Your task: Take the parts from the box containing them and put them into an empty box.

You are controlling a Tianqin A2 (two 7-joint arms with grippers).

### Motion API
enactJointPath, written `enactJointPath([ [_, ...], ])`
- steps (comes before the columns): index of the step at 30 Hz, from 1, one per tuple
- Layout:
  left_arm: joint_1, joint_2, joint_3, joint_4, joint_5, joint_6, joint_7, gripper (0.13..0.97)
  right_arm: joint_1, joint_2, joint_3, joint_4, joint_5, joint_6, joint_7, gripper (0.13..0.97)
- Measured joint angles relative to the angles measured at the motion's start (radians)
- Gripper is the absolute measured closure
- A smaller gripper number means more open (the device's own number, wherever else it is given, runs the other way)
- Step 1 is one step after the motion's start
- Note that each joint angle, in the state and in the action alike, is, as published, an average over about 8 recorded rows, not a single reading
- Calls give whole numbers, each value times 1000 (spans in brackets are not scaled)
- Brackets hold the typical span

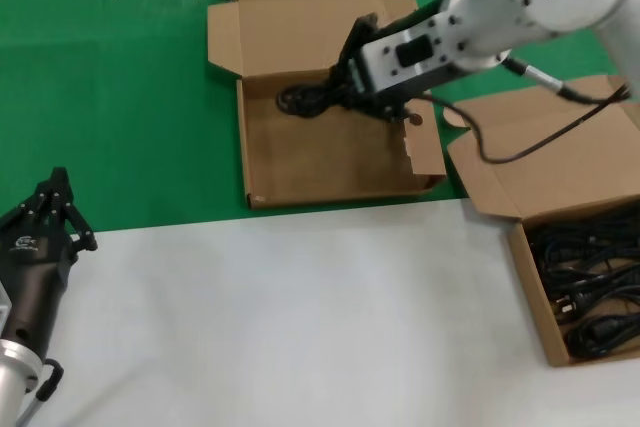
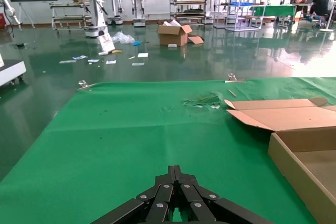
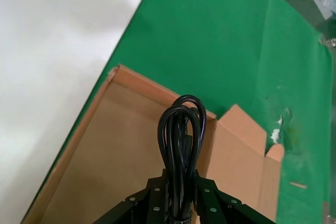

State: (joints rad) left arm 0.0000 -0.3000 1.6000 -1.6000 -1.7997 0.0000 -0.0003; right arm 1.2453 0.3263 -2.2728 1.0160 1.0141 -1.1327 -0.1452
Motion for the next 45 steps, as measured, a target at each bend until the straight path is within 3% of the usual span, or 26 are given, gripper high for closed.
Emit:
enactJointPath([
  [12,0,0,0,0,0,0,0,957,-8,-106,-7,-205,-20,116,63,882],
  [24,0,0,0,0,0,0,0,957,-35,-101,17,-186,8,134,140,785],
  [29,0,0,0,0,0,0,0,957,-68,-67,45,-82,33,128,189,706],
  [35,0,0,0,0,0,0,0,957,-172,6,126,158,106,142,291,594],
  [41,0,0,0,0,0,0,0,957,-355,52,240,393,197,256,364,475],
  [45,0,0,0,0,0,0,0,957,-442,59,290,478,233,328,375,381],
])
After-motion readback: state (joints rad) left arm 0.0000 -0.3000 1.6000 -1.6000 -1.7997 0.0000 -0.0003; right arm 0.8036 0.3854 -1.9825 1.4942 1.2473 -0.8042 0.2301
